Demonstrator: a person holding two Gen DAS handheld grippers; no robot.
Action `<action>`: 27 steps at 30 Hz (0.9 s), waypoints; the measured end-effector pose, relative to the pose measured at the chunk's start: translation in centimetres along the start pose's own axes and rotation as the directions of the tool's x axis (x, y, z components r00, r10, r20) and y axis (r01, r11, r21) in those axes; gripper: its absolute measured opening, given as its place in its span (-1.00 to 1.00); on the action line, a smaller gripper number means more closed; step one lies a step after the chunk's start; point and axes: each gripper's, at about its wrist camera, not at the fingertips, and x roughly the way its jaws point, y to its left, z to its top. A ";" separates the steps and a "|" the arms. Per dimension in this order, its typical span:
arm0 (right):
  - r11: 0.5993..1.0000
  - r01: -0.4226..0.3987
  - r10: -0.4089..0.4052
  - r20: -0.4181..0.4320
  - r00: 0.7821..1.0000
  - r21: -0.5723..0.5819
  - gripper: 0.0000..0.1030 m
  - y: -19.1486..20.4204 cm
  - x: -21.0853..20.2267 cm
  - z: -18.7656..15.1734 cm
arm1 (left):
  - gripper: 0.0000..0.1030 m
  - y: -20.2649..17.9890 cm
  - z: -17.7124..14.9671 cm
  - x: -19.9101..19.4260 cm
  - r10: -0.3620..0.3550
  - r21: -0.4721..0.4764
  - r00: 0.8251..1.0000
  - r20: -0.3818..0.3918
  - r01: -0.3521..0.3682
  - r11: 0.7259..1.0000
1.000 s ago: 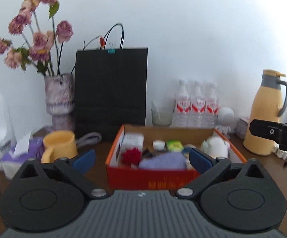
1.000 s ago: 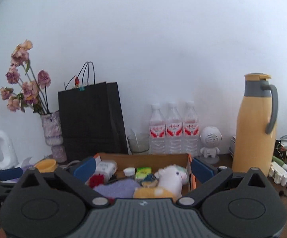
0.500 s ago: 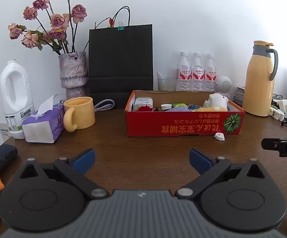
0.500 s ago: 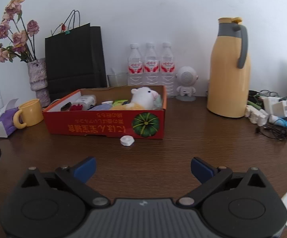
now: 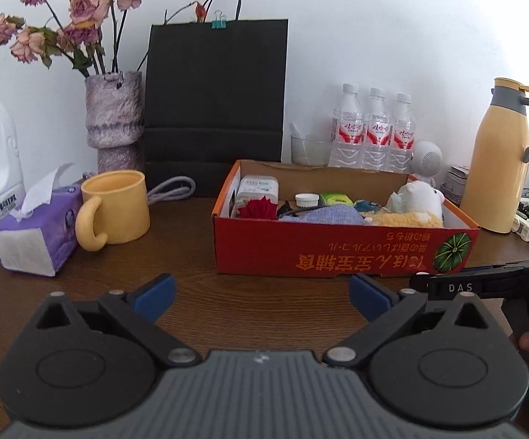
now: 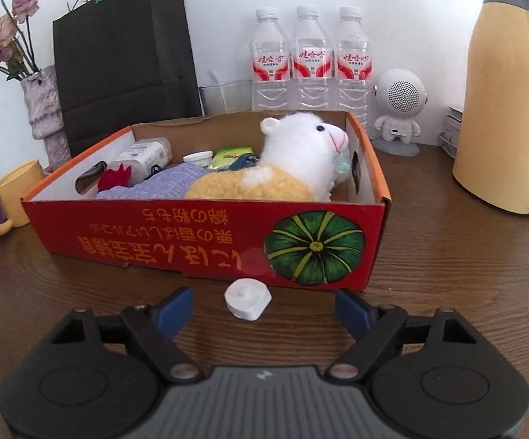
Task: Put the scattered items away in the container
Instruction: 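Grasp the white round disc with the right gripper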
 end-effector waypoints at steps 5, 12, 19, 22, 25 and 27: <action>0.997 0.043 -0.044 -0.002 0.999 -0.068 0.23 1.5 0.7 0.1 | 1.00 0.7 -0.6 1.7 0.005 -0.023 0.998 -0.058 -0.006 1.000; 0.998 0.036 -0.036 0.005 0.999 -0.057 -0.48 1.5 0.4 0.1 | 1.00 0.6 -0.5 1.1 0.012 -0.020 0.998 -0.054 -0.013 1.000; 0.991 0.024 -0.025 -0.001 1.000 -0.135 -0.50 2.3 -2.2 -1.4 | 1.00 -0.6 0.1 -2.9 0.010 -0.004 1.000 0.003 -0.010 1.000; 0.985 0.038 -0.028 0.062 0.998 -0.167 -0.50 3.8 -6.4 -3.3 | 1.00 -1.6 -0.2 -5.3 0.008 0.022 0.999 0.043 -0.009 1.000; 0.985 0.044 -0.021 0.135 0.991 -0.167 -0.50 5.3 -10.8 -5.2 | 1.00 -2.4 -1.1 -7.1 0.007 0.045 0.997 0.074 -0.010 0.999; 0.989 0.041 -0.016 0.176 0.984 -0.139 -0.49 5.9 -13.5 -6.2 | 1.00 -2.9 -1.9 -8.0 0.008 0.052 0.997 0.074 -0.012 0.999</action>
